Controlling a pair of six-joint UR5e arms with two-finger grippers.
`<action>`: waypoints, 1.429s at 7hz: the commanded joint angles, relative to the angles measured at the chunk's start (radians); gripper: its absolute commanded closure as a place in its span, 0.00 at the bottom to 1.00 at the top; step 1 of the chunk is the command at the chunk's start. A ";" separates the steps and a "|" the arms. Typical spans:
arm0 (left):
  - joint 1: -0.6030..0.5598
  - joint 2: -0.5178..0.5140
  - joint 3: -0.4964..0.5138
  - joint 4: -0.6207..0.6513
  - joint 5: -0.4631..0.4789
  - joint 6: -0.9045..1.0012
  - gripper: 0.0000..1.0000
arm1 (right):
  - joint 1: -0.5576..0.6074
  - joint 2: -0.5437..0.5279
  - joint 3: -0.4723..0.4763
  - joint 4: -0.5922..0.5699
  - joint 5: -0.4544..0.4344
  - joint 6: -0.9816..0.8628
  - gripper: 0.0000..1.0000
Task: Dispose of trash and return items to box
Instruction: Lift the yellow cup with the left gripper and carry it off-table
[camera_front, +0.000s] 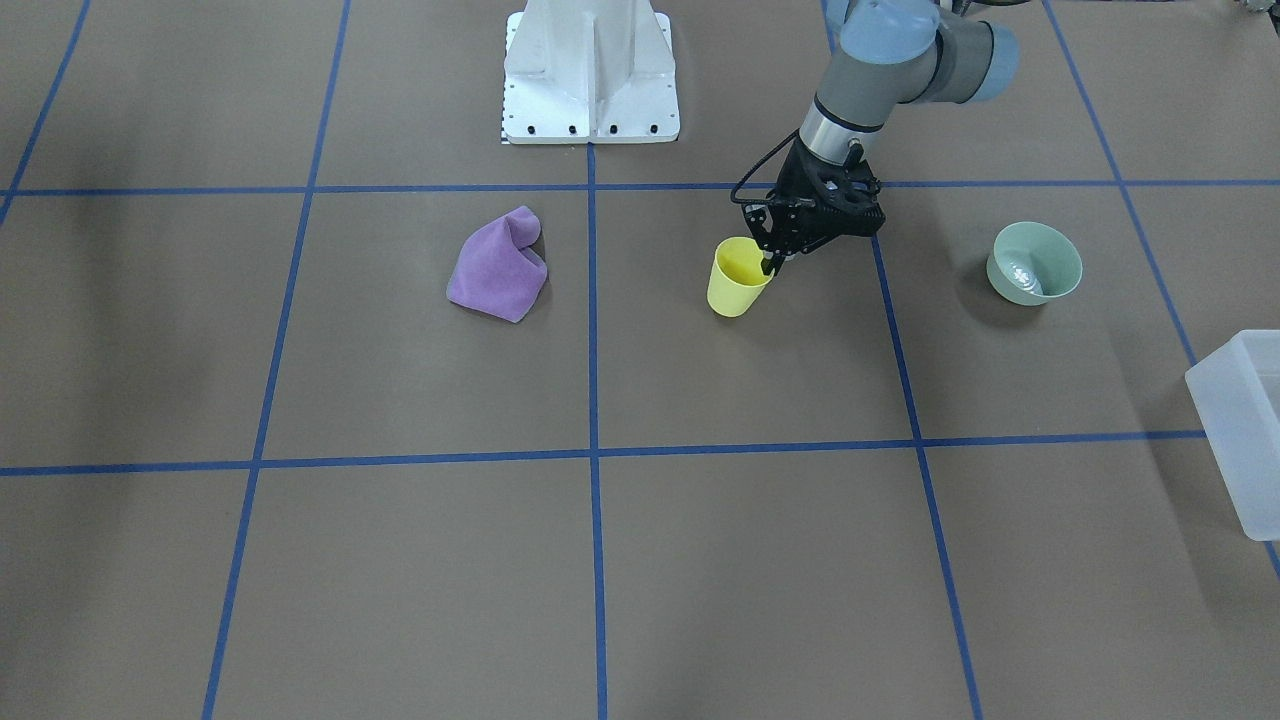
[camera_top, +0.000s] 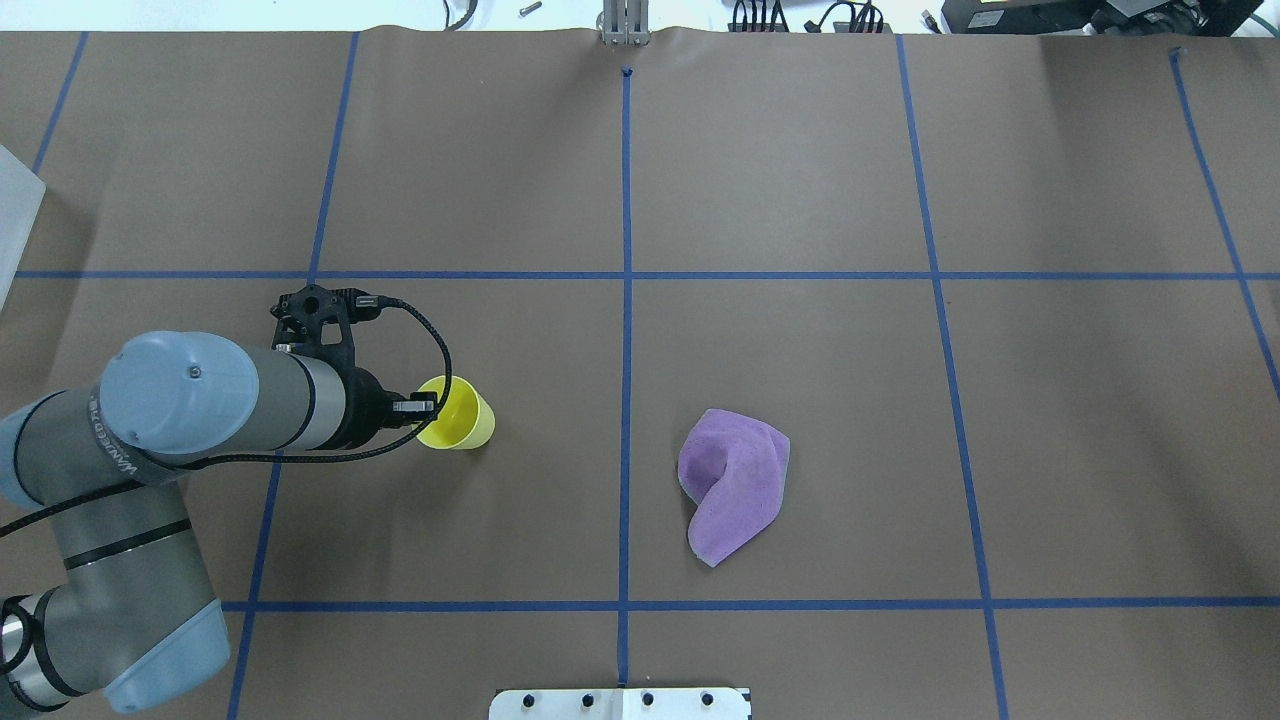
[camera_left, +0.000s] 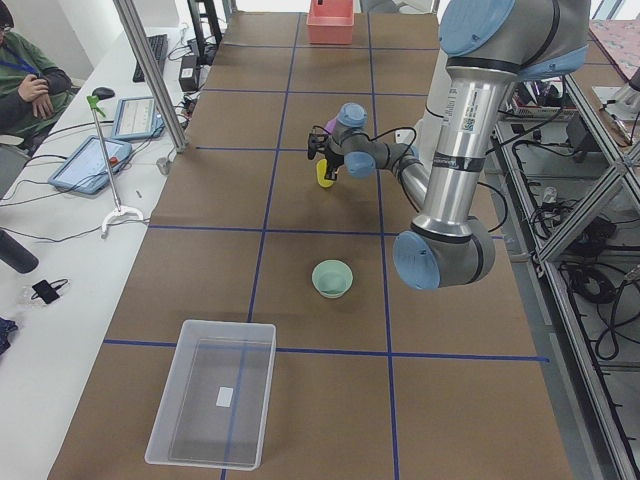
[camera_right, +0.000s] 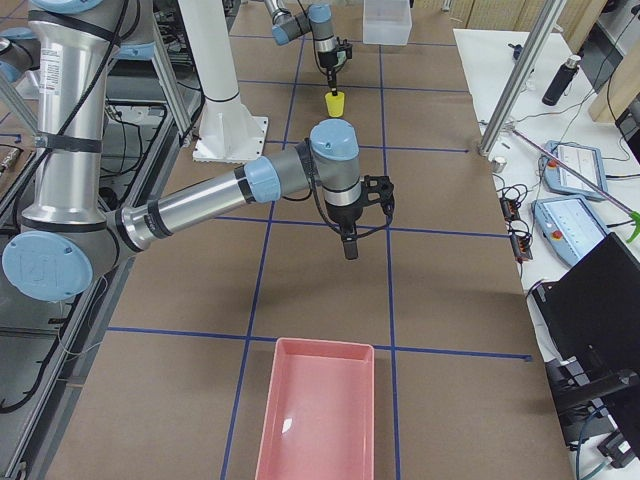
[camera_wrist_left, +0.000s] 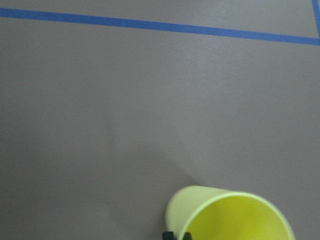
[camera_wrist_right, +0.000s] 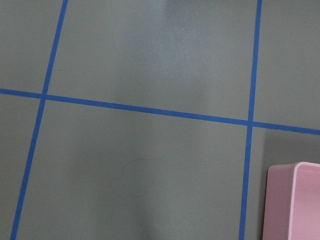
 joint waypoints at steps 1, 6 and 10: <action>-0.028 0.009 -0.044 0.004 -0.005 -0.017 1.00 | -0.001 0.001 0.000 0.000 0.000 0.000 0.00; -0.495 0.160 -0.164 0.248 -0.370 0.608 1.00 | -0.014 0.002 0.000 0.002 0.000 -0.005 0.00; -1.028 0.200 0.227 0.248 -0.670 1.417 1.00 | -0.024 0.002 0.000 0.002 0.000 -0.005 0.00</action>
